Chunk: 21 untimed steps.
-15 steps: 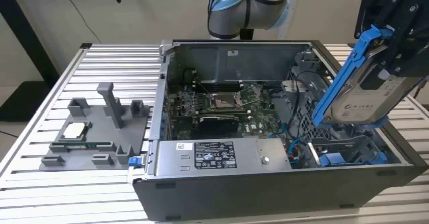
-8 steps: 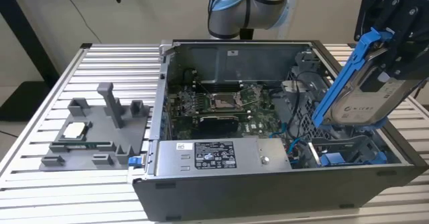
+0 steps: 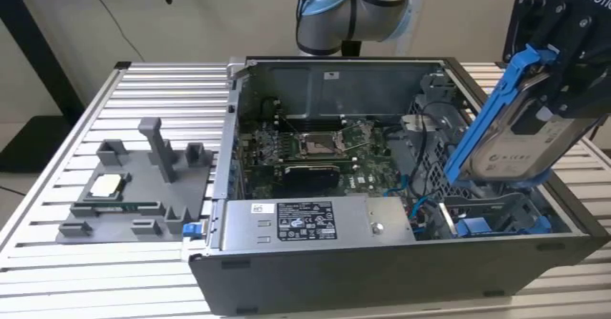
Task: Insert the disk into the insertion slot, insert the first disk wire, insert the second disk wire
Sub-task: 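Insert the disk into the insertion slot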
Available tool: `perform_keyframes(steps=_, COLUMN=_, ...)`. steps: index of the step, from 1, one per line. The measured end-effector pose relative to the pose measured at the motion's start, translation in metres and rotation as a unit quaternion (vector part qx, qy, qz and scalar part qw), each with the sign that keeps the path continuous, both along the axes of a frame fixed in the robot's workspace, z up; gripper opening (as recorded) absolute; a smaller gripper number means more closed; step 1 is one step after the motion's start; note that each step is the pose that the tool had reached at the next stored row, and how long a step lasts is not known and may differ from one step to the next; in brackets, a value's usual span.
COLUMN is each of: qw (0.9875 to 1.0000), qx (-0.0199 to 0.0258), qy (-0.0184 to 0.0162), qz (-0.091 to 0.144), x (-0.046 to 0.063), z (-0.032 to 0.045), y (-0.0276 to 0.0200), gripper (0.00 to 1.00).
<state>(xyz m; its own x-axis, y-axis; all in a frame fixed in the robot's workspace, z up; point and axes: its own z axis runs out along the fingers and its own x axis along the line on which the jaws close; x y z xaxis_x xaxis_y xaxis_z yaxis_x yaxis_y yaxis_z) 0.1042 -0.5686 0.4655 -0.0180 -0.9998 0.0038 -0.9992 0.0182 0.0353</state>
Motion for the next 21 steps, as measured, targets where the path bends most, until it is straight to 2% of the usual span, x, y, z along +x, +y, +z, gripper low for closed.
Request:
perform_keyframes(steps=6, qw=1.0, qx=0.0, qy=-0.0044, qz=0.0, x=0.0, z=-0.0083, y=-0.0006, gripper=0.33)
perform_keyframes(steps=21, qw=1.0, qx=0.0, qy=-0.0046, qz=0.0, x=0.013, z=-0.0304, y=-0.0034, gripper=0.33)
